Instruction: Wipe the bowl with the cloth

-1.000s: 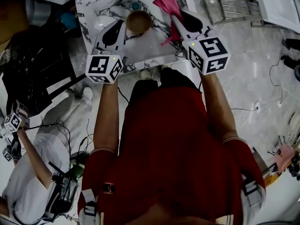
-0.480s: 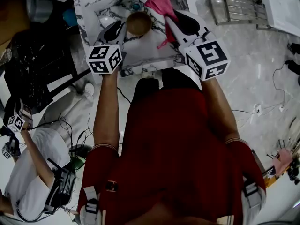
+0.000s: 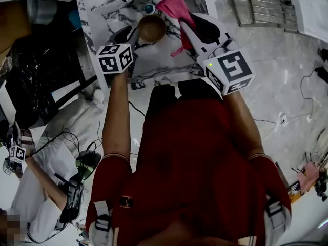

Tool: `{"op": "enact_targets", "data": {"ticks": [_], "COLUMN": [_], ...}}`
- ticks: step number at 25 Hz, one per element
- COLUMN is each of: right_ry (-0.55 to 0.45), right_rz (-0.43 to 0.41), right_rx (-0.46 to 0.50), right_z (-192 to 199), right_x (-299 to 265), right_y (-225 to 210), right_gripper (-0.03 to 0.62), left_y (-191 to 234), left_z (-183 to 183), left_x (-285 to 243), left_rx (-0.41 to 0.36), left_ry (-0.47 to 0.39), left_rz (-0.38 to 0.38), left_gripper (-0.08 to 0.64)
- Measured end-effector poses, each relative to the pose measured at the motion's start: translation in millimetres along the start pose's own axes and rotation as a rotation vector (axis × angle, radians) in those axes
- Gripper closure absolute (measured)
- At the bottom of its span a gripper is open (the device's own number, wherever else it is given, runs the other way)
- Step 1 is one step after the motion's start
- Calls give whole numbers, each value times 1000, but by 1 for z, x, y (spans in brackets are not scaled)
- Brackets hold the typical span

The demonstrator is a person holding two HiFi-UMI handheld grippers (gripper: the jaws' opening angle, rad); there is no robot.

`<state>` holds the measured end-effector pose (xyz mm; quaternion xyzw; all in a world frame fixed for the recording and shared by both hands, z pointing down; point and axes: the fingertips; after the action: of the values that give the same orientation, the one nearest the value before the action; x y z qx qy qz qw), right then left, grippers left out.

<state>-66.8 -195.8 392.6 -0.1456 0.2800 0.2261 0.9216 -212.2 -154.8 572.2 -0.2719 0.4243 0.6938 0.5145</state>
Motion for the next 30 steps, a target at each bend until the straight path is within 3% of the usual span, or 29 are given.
{"op": "enact_targets", "data": {"ticks": [14, 21, 30], "right_ry": [6, -8, 13], "right_rz": [-38, -58, -62], "right_rx": [33, 53, 70], "right_z": [-1, -4, 1], "right_x": [-3, -9, -13], "right_y": [-1, 6, 12], "right_gripper": [525, 525, 525], "left_y": [16, 19, 19], "left_z": [34, 38, 38], "left_x": [-51, -58, -60], "left_rx": [87, 123, 148], "left_ry": [219, 239, 237], "left_rz": [45, 64, 56], "left_gripper": [446, 448, 534]}}
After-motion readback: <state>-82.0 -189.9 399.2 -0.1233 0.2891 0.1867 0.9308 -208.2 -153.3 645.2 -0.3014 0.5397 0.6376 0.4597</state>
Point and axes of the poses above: the fingertips, and each gripper's own axes: x backward along the fingers, y to its left, z out of its underside, and after that the axes turned 15 degrees about y, right-handed
